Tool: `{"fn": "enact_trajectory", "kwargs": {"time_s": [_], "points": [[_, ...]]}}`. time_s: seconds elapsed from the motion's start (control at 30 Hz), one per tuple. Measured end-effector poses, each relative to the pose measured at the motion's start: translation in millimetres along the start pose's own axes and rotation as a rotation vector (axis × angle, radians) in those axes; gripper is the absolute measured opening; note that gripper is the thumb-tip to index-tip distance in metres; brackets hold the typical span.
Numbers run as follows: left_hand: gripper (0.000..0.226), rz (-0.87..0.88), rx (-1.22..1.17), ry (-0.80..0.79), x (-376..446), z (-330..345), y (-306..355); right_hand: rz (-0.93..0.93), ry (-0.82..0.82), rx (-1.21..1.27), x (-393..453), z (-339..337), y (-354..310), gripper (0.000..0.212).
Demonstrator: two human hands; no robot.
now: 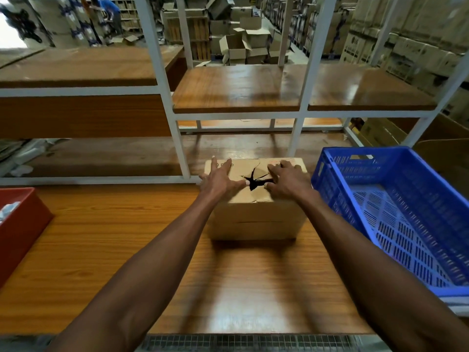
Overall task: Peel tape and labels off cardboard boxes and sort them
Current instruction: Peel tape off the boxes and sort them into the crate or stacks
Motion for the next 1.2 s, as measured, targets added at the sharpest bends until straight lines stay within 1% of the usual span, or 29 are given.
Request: {"fn": "enact_trajectory", "kwargs": {"time_s": [0.1,0.2,0.27,0.3,0.37,0.4,0.47,0.5,0.57,0.6,0.73,0.8,0.83,0.9,0.93,1.0,1.07,1.13,1.17,1.2], "points": [[0.076,0.019,0.105,0.022,2.2,5.9,9.1,0.039,-0.016,-0.003,2.2,7.5,3.5,0.065],[0.047,0.184,0.214,0.109,-2.8,7.4,33.6,0.031,-0.031,0.009,5.2,0.9,2.4,0.057],[0.035,0.257,0.279,0.074,-6.9,16.7,43.0,0.027,-0.056,0.001,8.3,-0.9,-0.8,0.050],[0.034,0.256,0.316,0.038,-7.4,20.7,44.0,0.034,-0.083,-0.006,9.8,-1.0,-2.7,0.048],[0.038,0.234,0.363,-0.008,-6.9,22.9,42.3,0.043,-0.143,-0.012,9.3,0.5,-12.3,0.049],[0.041,0.231,0.379,-0.019,-6.7,23.1,41.6,0.040,-0.147,0.000,6.0,3.8,-19.4,0.048],[0.044,0.233,0.388,-0.036,-8.3,22.5,40.5,0.015,-0.088,0.051,-8.7,18.2,-31.8,0.040],[0.045,0.227,0.380,-0.044,-8.6,21.8,40.1,0.008,-0.035,0.088,-19.5,26.8,-34.9,0.040],[0.045,0.218,0.364,-0.071,-8.5,19.8,41.1,0.011,0.048,0.119,-40.3,39.8,-35.0,0.050],[0.046,0.220,0.356,-0.094,-8.1,19.2,41.3,0.014,0.054,0.121,-44.6,42.9,-33.5,0.054],[0.057,0.268,0.264,-0.259,-11.3,19.7,26.9,0.001,-0.073,0.124,-35.7,37.8,-31.0,0.048],[0.059,0.290,0.276,-0.281,-13.4,22.7,17.4,-0.016,-0.116,0.133,-35.7,31.9,-31.8,0.041],[0.058,0.290,0.268,-0.273,-13.3,22.7,15.6,-0.021,-0.111,0.135,-37.4,28.2,-33.3,0.038],[0.055,0.282,0.254,-0.251,-13.2,21.8,18.3,-0.033,-0.023,0.114,-45.9,19.5,-37.6,0.032],[0.052,0.279,0.259,-0.241,-14.2,21.9,21.1,-0.050,0.024,0.093,-52.2,18.2,-39.5,0.031],[0.048,0.270,0.280,-0.214,-20.1,21.1,26.2,-0.096,0.060,0.070,-64.1,26.2,-39.9,0.034],[0.047,0.256,0.279,-0.107,-34.0,16.0,31.0,-0.132,0.085,0.066,-69.1,34.4,-36.8,0.038],[0.045,0.294,0.276,0.070,-56.7,12.6,38.7,-0.150,0.118,0.045,-65.8,35.0,-38.0,0.034],[0.045,0.328,0.272,0.115,-68.5,16.7,41.6,-0.147,0.116,0.034,-64.2,35.2,-39.8,0.035],[0.048,0.354,0.258,0.125,-77.9,23.6,41.3,-0.142,0.102,0.031,-63.5,35.8,-42.0,0.038]]}}
Point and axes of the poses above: each hand's wrist, its own x-axis towards the middle knuckle, its own z-axis out of the palm, y = z × x, the point moved 7 cm from there along x, towards the middle knuckle, and after that the axes turned 1 degree about x, right-handed, at the moved point
